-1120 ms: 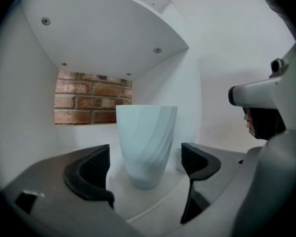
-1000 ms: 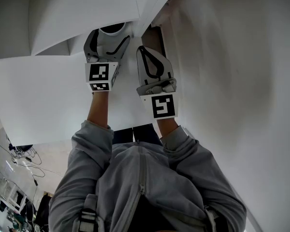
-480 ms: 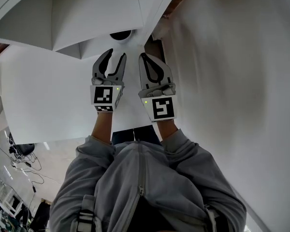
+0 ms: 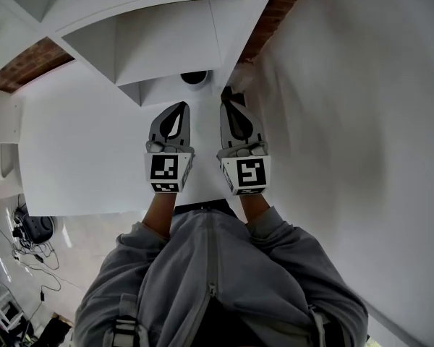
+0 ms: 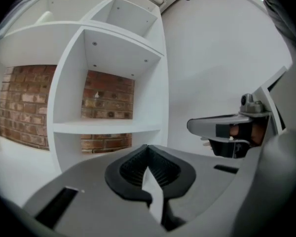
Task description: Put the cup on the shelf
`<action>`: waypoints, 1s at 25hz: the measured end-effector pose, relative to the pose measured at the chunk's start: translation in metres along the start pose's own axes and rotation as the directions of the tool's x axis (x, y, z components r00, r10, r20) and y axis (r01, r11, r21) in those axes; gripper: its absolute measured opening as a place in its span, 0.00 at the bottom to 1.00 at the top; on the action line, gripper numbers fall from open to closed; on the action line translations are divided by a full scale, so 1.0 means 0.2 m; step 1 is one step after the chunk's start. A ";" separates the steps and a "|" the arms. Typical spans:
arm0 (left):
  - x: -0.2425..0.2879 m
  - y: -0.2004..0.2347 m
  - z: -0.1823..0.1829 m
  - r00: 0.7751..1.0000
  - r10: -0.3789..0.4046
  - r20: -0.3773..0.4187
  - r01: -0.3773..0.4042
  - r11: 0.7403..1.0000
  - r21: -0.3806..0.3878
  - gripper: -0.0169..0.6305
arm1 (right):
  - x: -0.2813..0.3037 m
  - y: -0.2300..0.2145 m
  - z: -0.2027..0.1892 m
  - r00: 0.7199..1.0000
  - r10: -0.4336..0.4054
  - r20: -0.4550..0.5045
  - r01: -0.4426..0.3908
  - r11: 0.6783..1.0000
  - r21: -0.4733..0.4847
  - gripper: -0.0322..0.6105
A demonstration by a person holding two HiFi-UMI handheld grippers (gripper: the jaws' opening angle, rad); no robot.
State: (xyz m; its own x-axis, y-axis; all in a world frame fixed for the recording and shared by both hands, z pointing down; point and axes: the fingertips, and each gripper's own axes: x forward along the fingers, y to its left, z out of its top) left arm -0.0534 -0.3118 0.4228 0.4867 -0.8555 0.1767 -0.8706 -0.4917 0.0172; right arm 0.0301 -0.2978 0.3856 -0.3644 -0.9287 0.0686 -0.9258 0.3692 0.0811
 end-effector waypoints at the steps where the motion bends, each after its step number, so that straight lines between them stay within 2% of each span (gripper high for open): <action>1: -0.03 0.00 0.03 1.000 0.009 0.001 -0.009 1.000 0.003 0.04 | -0.02 0.00 0.03 1.000 0.003 0.000 -0.003 1.000 -0.006 0.09; 10: -0.30 -0.04 0.34 0.997 0.061 0.054 -0.064 0.996 0.054 0.04 | -0.20 0.01 0.25 1.000 -0.022 0.013 0.021 1.000 0.004 0.09; 15: -0.44 -0.11 0.42 0.994 0.059 0.088 -0.062 0.998 0.033 0.04 | -0.31 0.03 0.33 0.999 -0.022 0.027 0.021 1.000 0.015 0.09; 20: -0.53 -0.19 0.51 0.989 0.051 0.137 -0.056 0.998 0.036 0.04 | -0.41 0.08 0.40 0.999 -0.001 0.049 0.001 1.000 -0.015 0.09; 25: -0.57 -0.22 0.51 0.990 0.045 0.137 -0.050 0.998 0.035 0.04 | -0.46 0.13 0.40 0.999 0.026 0.043 -0.026 1.000 -0.009 0.09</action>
State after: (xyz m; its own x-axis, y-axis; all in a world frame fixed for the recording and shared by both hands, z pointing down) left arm -0.0639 -0.2094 0.3018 0.4527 -0.8907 0.0406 -0.8907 -0.4538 -0.0260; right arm 0.0312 -0.2054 0.3027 -0.3928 -0.9192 0.0277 -0.9150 0.3936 0.0887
